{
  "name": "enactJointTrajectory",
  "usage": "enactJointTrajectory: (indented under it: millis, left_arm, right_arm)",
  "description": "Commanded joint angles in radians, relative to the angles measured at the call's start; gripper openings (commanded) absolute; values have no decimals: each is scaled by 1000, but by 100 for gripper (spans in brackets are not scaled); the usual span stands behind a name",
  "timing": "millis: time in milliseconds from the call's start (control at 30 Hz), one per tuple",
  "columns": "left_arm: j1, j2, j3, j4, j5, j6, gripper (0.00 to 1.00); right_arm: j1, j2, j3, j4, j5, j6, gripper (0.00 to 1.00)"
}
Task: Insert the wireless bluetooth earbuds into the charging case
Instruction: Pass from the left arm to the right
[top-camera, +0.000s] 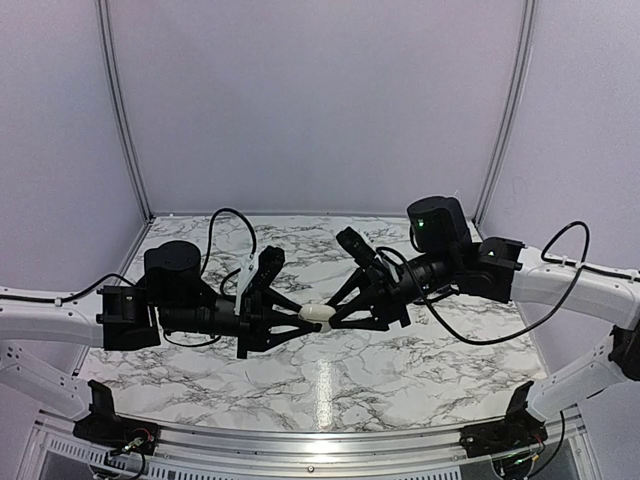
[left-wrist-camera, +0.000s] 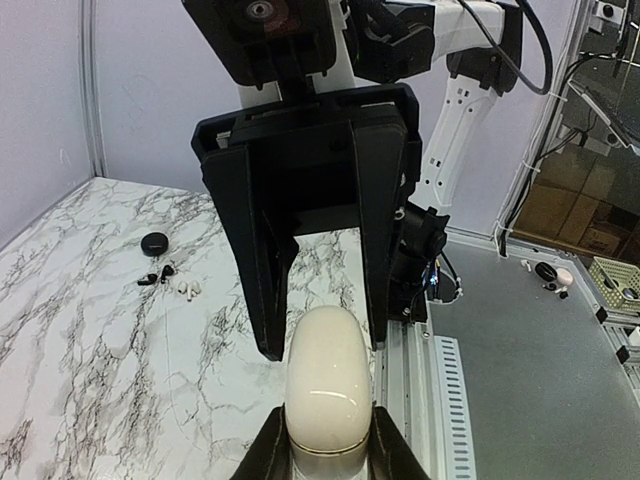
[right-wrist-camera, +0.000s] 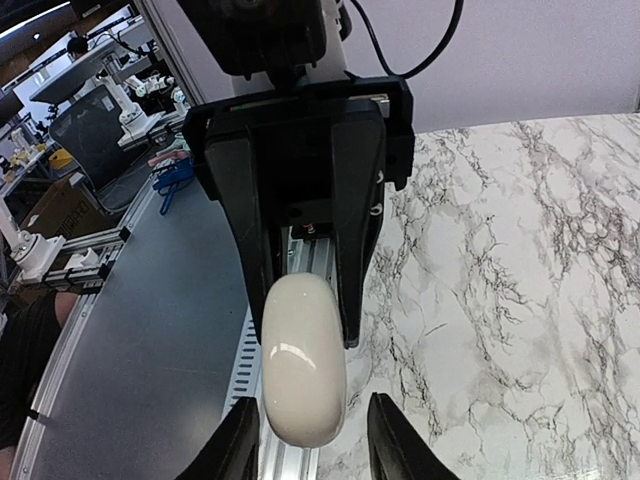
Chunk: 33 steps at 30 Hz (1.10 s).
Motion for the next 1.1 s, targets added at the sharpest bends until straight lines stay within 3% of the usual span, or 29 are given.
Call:
enactJointTrajectory:
  millis: [0,233,400,500,700,1067]
  left_arm:
    - [11,14,53,-15,30,12,4]
    - [16,21,62,-19,33,9,4]
    - [16,34,70,-21,40,7,4]
    - [17,37,72,-21,36,5,8]
    - [18,30,68,-20,2,-5,32]
    - [19,19,26,102,-39,-65,35]
  right_arm:
    - [11,1,44,-35,-13,-19,36]
    - [21,14,56,-56,-9,-35,34]
    - [22,12,56,-52,-6,-36,25]
    - [22,10,53,-43,-5,-33,15]
    - [23,-7,30,24,-3,7,5]
    - [23,-34,-36,205,-1,112,0]
